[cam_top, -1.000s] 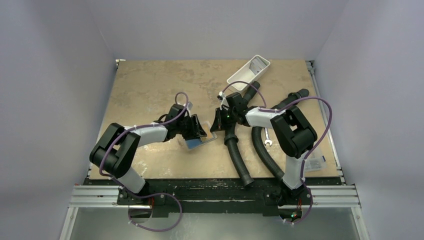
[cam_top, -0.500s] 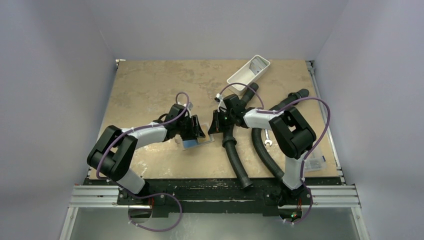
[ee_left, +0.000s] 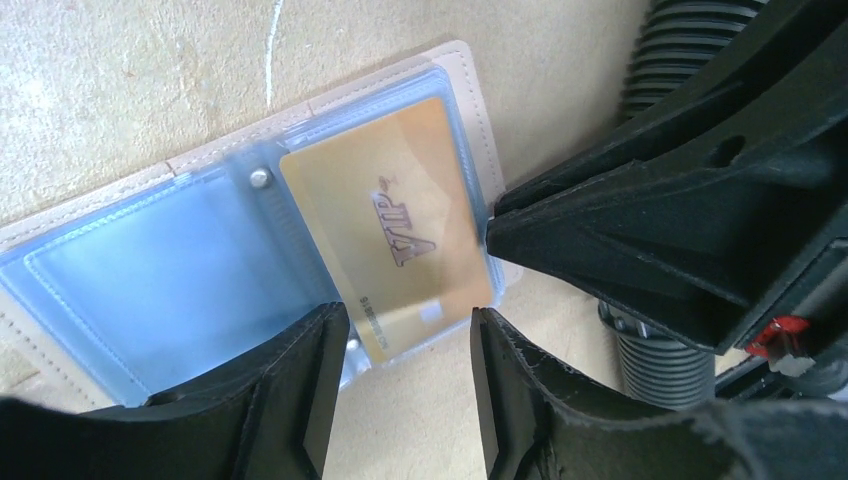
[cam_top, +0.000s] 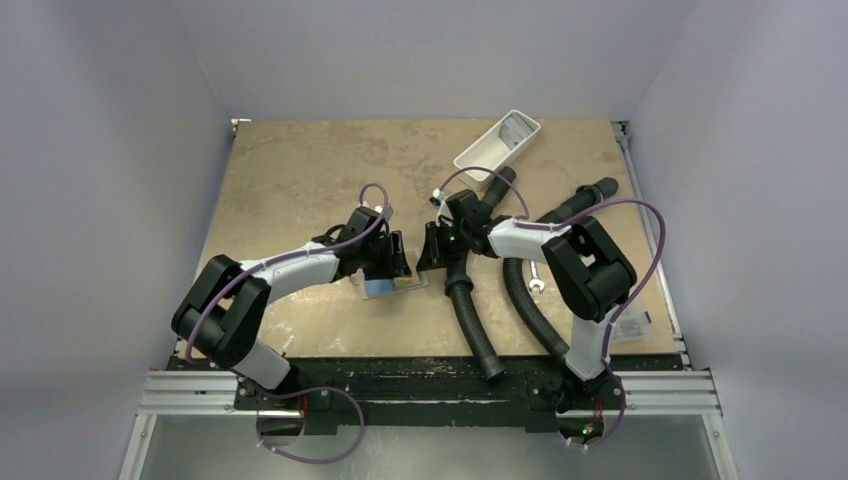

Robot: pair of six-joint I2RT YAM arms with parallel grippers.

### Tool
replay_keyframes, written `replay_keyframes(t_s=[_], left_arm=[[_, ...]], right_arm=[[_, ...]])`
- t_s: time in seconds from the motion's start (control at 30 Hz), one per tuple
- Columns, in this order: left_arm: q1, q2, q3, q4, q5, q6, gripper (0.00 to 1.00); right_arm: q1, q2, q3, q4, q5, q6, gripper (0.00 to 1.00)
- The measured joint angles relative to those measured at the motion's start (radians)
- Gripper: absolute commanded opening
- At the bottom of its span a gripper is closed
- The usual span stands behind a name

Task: Put the credit cards into the card holder
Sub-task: Insert the credit card into the card holder.

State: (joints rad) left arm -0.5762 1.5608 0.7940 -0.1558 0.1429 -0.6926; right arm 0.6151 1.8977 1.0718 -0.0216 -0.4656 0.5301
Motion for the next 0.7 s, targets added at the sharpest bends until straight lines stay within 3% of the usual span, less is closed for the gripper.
replay_keyframes(t_s=[0.37,0.43,0.7], left_arm=[[0.037,-0.115,0.003,-0.100,0.044,0.077,0.54],[0.054,-0.145,0.019,-0.135,0.049,0.097,0.60],[0.080,-0.208,0.208,-0.190,0.005,0.218,0.61]], right_arm=[[-0.008,-0.100,0.084,-0.163,0.085,-0.111,0.48],[-0.014,-0.106,0.122,-0.197,0.121,-0.135,0.51],[-0.114,-0.095,0.349,-0.356,0.407,-0.264,0.63]])
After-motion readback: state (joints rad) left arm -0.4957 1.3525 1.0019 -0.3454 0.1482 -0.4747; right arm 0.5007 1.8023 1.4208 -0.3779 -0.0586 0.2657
